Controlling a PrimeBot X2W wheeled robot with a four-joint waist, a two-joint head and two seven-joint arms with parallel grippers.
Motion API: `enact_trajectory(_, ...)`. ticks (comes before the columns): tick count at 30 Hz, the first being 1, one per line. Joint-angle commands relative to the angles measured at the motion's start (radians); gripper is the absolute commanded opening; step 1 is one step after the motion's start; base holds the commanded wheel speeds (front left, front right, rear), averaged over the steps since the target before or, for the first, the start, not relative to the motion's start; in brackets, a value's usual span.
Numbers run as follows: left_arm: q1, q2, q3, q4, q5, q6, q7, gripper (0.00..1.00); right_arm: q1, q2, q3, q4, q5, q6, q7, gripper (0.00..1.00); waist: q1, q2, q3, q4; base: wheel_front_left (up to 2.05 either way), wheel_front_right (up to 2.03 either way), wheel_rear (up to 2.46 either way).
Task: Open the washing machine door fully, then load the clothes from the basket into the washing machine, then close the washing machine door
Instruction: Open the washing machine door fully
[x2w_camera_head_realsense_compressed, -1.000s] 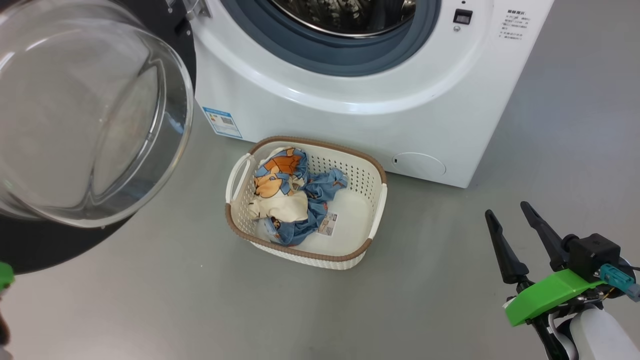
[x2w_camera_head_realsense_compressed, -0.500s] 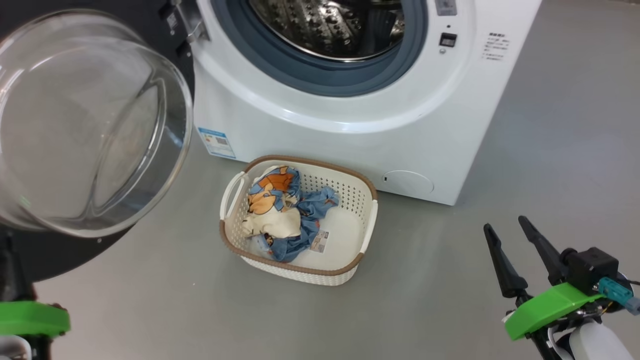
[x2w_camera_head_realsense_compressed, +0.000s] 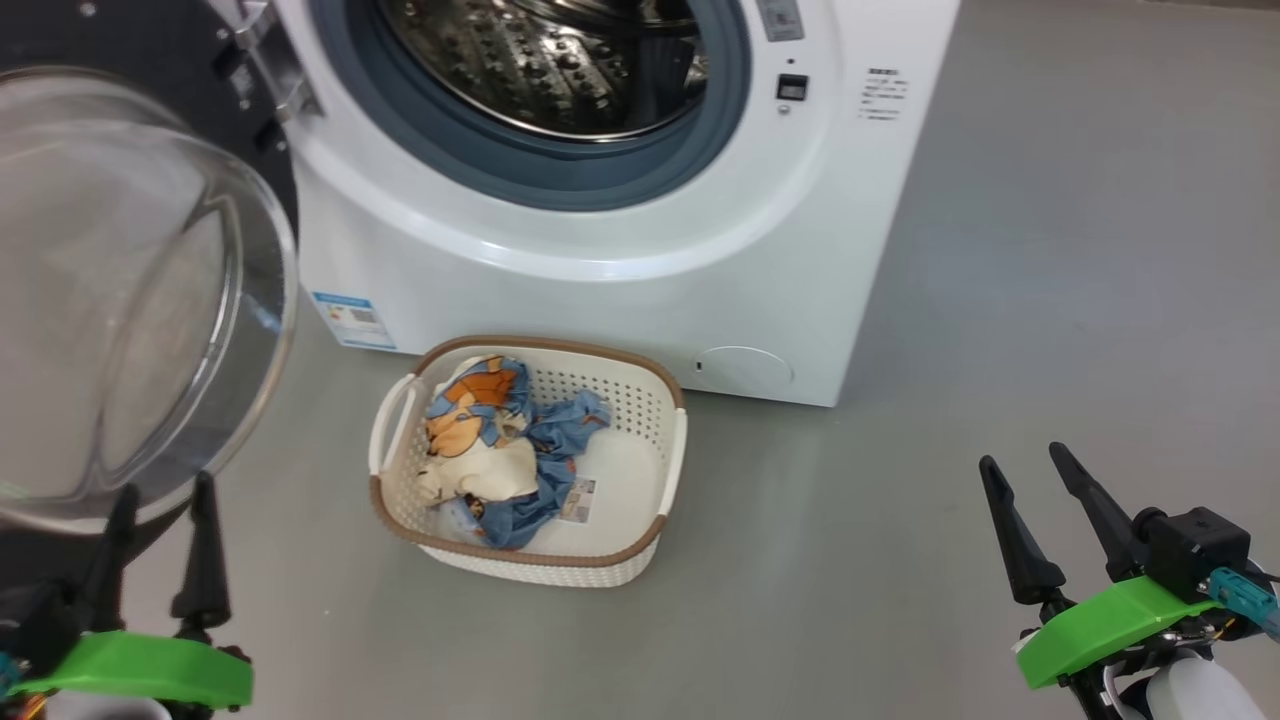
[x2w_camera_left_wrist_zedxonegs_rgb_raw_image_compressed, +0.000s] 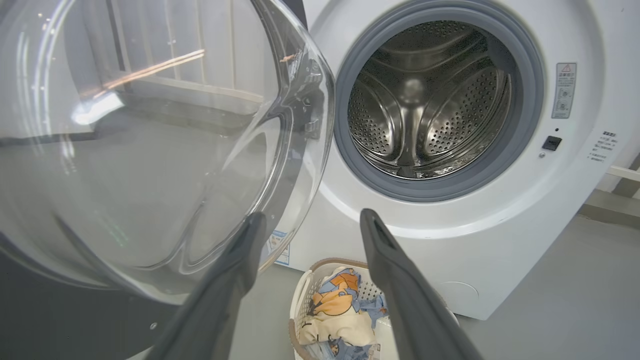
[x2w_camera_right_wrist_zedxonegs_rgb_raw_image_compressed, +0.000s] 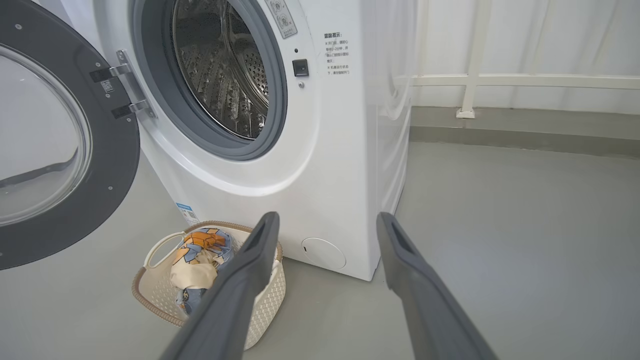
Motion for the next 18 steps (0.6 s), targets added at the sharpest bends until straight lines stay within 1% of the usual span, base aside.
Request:
enact_trajectory(1, -0.006, 0.048, 0.011, -0.037, -0.012, 0.005, -0.008, 1.0, 0.003, -0.008, 0.016, -0.03, 0.004, 0.002, -0.012, 1.0, 0.0, 0.0, 0.004, -0.039, 0.0, 0.0, 0.0)
enact_trajectory(5, 0.001, 0.061, -0.048, -0.071, -0.025, 0.005, -0.008, 1.0, 0.002, -0.008, 0.008, -0.034, 0.002, 0.002, -0.012, 1.0, 0.0, 0.0, 0.008, -0.087, 0.0, 0.0, 0.0)
enact_trajectory(11, 0.007, 0.072, -0.112, -0.119, -0.049, 0.005, -0.008, 1.0, -0.003, -0.013, -0.009, -0.04, 0.0, 0.002, -0.012, 1.0, 0.0, 0.0, 0.021, -0.151, 0.0, 0.0, 0.0)
enact_trajectory(18, 0.01, 0.097, -0.16, -0.141, -0.091, 0.005, -0.008, 1.0, 0.0, -0.012, -0.027, -0.047, 0.0, 0.002, -0.012, 1.0, 0.0, 0.0, 0.022, -0.211, 0.0, 0.0, 0.0)
